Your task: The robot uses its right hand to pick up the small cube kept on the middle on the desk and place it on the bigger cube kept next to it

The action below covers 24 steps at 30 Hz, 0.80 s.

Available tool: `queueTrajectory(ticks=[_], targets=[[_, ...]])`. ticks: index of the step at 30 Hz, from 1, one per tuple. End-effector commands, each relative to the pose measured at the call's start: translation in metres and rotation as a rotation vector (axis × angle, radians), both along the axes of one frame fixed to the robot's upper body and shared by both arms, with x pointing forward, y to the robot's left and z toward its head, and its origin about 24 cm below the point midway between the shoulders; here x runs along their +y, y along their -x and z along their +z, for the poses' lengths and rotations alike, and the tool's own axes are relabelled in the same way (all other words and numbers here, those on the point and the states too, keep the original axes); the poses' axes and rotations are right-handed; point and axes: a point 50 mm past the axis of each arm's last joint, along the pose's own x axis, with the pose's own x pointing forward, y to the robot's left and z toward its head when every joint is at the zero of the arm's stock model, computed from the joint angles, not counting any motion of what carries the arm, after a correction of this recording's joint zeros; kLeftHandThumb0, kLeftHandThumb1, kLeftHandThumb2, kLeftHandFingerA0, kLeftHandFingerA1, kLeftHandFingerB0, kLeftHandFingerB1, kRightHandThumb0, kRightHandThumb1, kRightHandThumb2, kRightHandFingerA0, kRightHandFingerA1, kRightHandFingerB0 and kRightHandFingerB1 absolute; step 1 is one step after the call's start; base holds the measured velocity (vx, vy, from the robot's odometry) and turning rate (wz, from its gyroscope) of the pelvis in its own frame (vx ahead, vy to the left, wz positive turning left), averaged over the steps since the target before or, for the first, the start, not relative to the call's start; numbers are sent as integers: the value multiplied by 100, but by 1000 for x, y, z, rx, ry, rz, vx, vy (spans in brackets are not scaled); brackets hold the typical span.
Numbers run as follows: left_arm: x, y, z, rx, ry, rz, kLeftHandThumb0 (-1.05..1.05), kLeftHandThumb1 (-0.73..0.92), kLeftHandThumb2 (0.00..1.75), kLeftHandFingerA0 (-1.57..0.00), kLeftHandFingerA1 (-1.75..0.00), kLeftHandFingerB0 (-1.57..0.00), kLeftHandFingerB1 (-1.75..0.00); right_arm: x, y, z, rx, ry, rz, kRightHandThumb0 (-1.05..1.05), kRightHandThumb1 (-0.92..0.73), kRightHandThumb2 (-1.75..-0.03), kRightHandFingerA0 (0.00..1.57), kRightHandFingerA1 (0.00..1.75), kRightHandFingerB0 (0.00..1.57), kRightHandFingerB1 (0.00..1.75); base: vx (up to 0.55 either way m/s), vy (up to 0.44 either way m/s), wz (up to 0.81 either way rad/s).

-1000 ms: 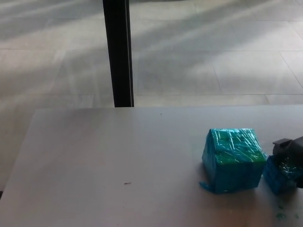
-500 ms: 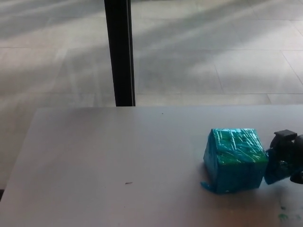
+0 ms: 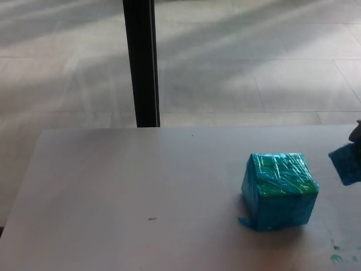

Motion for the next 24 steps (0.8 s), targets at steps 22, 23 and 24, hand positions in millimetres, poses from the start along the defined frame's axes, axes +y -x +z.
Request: queueTrajectory(ticks=[22,23,24], targets=[[8,-3,9,-24,-23,-7,-91,83,66,-27,-35,-16,-28,67,-18,53,102,-19,267,-24,-48,-96,84,175,71,157,0,0,0],[8,-3,9,-22,-27,-7,-91,83,66,-27,-35,-16,-28,67,-17,52,115,-9,270,-24,-50,-93,83,175,71,157,0,0,0],[8,-3,8,-22,-27,-1,-91,64,103,-20,-47,-9,-37,68,-17,50,147,22,269,-26,-56,-76,85,172,88,90,0,0,0]])
